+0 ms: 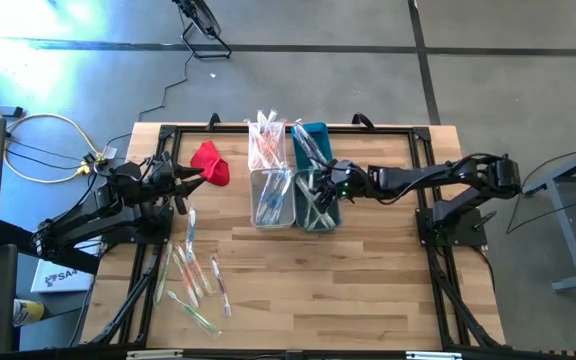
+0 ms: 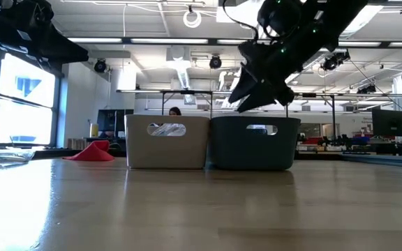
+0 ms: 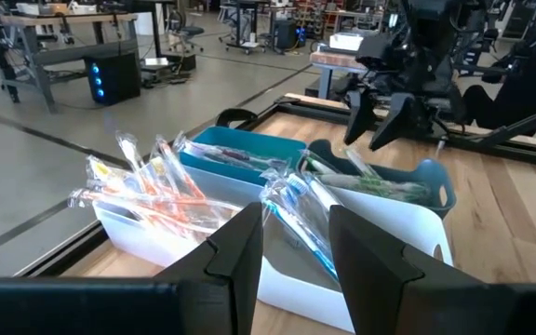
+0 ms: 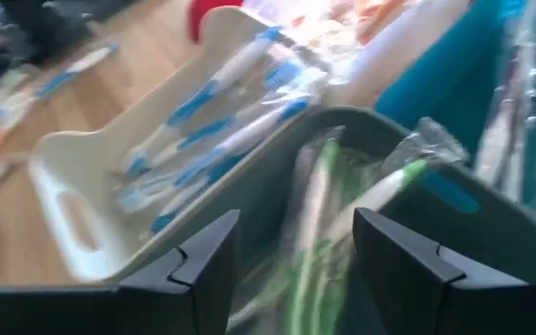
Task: Pick & Place Toothbrushes
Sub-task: Put the blue toothbrush into the gray bin
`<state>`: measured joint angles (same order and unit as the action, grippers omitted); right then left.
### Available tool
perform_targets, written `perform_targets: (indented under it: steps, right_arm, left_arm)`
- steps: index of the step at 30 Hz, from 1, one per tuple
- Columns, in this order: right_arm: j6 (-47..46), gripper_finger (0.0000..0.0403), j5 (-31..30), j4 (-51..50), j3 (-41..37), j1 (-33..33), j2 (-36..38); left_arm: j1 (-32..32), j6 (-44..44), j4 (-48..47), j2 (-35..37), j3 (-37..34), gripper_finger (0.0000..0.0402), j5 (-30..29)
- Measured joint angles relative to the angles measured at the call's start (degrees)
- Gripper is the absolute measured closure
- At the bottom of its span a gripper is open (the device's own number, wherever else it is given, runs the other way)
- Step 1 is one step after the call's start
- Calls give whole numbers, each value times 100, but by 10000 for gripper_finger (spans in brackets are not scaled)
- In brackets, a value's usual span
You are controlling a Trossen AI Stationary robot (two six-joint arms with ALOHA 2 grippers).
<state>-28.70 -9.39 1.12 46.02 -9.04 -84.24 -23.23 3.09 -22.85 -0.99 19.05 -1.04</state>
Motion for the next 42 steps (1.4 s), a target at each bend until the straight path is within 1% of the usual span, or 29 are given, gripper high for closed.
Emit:
perform_targets:
  steps: [4,9,11,22,25,39,42]
  right_arm:
    - [-3,219,505,173,10,2,205]
    - [30,257,949,425,5,15,229]
    - [43,275,982,550,6,15,229]
    - [45,375,976,518,6,15,229]
    - [48,395,972,516,6,15,229]
    - [54,390,955,645,6,15,229]
    - [264,395,938,814,4,57,229]
  left_arm:
    - [-2,0,-2,0,0,277,0]
    - [-2,0,0,-1,0,277,-2]
    - [-2,0,-1,1,0,277,-2]
    - [0,0,0,1,0,277,-4]
    - [-2,0,0,0,0,277,-4]
    - [-1,0,0,2,0,277,-18]
    - [-2,0,0,-1,0,277,-17]
